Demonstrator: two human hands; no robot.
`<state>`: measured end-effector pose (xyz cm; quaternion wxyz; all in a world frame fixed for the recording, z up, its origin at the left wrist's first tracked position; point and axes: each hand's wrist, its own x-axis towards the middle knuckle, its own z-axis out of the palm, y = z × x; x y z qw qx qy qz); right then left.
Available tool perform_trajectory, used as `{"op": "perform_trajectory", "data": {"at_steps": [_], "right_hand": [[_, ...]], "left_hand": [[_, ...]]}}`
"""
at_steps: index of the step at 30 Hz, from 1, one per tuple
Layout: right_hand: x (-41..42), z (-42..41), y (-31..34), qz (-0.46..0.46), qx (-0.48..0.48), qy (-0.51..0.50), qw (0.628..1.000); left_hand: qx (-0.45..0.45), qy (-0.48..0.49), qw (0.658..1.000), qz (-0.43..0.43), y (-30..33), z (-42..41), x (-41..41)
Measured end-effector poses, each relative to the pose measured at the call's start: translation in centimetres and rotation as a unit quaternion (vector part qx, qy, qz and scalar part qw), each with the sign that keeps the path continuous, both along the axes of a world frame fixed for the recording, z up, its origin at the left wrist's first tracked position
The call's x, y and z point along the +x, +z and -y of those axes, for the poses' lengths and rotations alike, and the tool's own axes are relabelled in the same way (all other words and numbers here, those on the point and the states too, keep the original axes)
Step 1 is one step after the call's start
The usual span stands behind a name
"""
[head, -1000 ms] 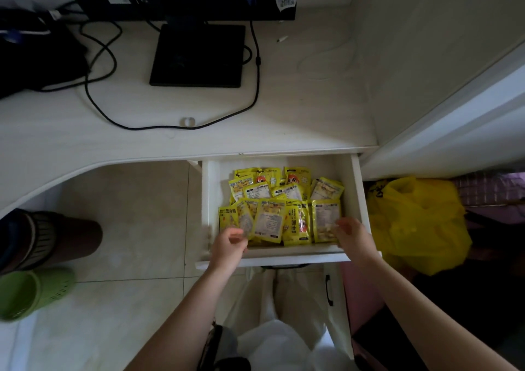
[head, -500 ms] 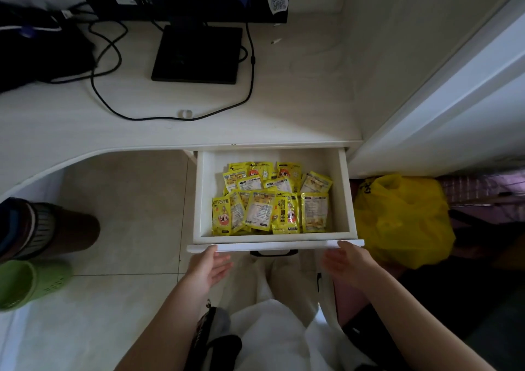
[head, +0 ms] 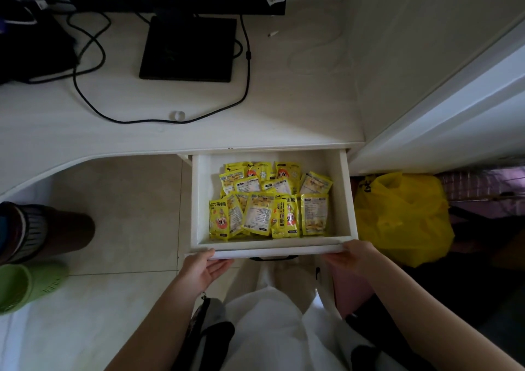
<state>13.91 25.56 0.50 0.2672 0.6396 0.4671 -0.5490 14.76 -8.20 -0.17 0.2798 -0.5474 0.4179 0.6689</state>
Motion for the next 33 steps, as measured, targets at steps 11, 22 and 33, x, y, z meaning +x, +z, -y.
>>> {"op": "perform_trajectory", "data": {"at_steps": [11,22,33], "right_hand": [[-3.5,0.2,-0.1,0.01,0.032,0.028,0.999],[-9.4,0.4,1.0,-0.024,0.014,0.02,0.999],[-15.2,0.2,1.4,-0.069,-0.009,0.001,0.998]], "left_hand": [[0.025,0.0,1.0,0.005,-0.1,0.2,-3.7],[0.024,-0.012,1.0,-0.01,0.0,0.3,-9.8],[0.033,-0.001,0.999,-0.038,-0.3,0.1,-16.1]]}}
